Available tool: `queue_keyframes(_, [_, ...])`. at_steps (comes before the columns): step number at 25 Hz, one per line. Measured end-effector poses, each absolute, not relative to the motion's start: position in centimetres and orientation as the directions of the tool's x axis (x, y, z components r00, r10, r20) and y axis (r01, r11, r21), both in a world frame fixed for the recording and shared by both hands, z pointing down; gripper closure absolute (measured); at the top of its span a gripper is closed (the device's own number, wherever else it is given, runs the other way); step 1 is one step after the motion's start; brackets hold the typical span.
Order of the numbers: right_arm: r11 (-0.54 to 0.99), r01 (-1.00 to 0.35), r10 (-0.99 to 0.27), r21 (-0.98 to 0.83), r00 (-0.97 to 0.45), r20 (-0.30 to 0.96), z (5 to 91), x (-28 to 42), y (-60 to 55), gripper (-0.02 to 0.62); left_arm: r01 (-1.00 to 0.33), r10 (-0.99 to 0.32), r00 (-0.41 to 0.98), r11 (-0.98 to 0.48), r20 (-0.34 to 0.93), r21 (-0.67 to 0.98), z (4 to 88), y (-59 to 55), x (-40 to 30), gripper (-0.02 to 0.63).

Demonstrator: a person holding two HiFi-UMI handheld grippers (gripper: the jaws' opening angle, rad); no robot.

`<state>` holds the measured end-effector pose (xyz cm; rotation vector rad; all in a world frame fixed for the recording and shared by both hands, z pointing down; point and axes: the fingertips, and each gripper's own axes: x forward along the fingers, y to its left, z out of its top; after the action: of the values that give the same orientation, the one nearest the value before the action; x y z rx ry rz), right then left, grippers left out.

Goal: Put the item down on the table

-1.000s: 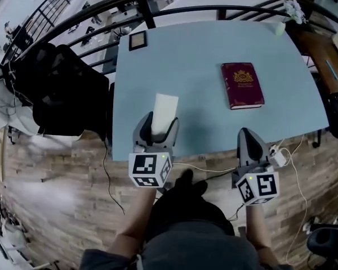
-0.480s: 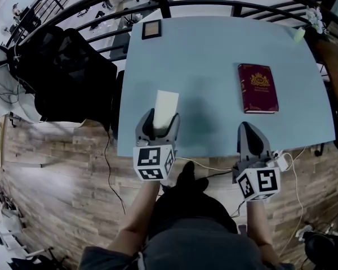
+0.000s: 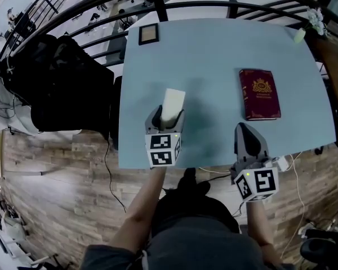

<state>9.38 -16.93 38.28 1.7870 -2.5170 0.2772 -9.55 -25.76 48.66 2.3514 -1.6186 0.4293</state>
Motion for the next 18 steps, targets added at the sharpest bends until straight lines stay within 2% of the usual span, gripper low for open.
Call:
queue_keyframes(10, [0.285, -0.951, -0.94, -0.121, -0.302, 0.157, 38.8, 9.6, -18.5, 0.594, -0.908, -0.771, 0.371, -0.418, 0.518, 0.028, 54.9, -29.2, -6.4, 0.298])
queue_keyframes(18, [0.272, -0.955, -0.942, -0.116, -0.288, 0.169, 38.8, 9.2, -19.1, 0.594, -0.911, -0.716, 0.353, -0.41, 0.603, 0.047, 58.4, -30.1, -6.3, 0.298])
